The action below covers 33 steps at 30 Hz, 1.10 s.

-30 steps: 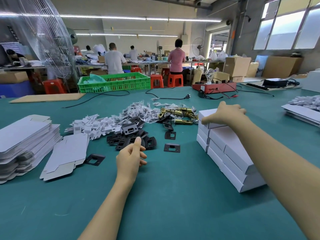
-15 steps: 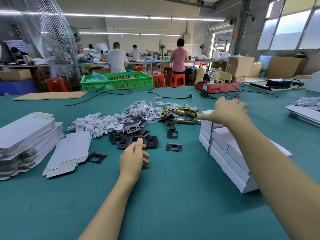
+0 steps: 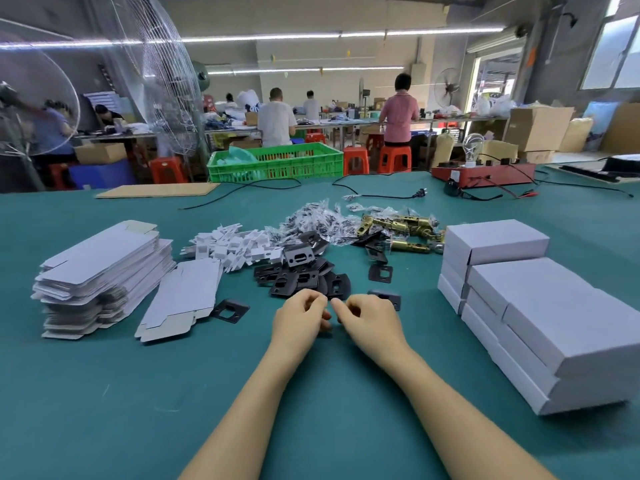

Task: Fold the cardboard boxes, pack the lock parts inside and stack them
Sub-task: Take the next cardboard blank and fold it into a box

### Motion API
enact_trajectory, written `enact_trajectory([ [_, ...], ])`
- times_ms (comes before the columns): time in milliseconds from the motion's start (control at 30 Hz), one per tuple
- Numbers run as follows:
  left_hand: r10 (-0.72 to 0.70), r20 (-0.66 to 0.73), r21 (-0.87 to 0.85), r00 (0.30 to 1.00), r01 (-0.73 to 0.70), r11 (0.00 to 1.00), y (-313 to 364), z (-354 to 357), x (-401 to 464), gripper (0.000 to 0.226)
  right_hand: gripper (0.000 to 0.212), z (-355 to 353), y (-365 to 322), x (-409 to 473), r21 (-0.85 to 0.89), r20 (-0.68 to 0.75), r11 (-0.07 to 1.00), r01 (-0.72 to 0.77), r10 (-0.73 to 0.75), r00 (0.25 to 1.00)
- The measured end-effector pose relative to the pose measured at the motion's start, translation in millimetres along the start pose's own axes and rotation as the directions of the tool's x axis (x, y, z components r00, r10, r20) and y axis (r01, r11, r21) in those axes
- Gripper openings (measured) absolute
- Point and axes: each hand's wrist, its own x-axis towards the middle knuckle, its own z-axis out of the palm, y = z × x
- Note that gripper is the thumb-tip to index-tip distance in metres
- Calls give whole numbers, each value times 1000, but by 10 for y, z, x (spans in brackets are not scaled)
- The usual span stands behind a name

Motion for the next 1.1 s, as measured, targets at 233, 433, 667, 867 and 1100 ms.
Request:
enact_trajectory([
  [233, -32, -427, 83, 904, 74, 994, 57, -538, 77, 14, 39, 8, 71, 77, 144, 19, 988, -60, 58, 998],
  [433, 77, -537, 629, 840, 338, 700, -161, -972, 94, 59, 38, 33, 85, 78, 149, 19, 988, -51, 49, 999],
  [667, -124, -519, 696, 846, 502, 513, -300, -1033, 124, 57, 38, 41, 91, 83, 133, 17, 990, -48, 46, 999],
  [867, -71, -521, 749, 851, 495, 440, -235, -991, 90, 40, 37, 47, 86, 81, 126, 15, 991, -42, 41, 999],
  [1100, 377, -594, 670, 711, 177, 721, -187, -952, 59, 27, 39, 67, 91, 92, 103, 33, 993, -53, 50, 998],
])
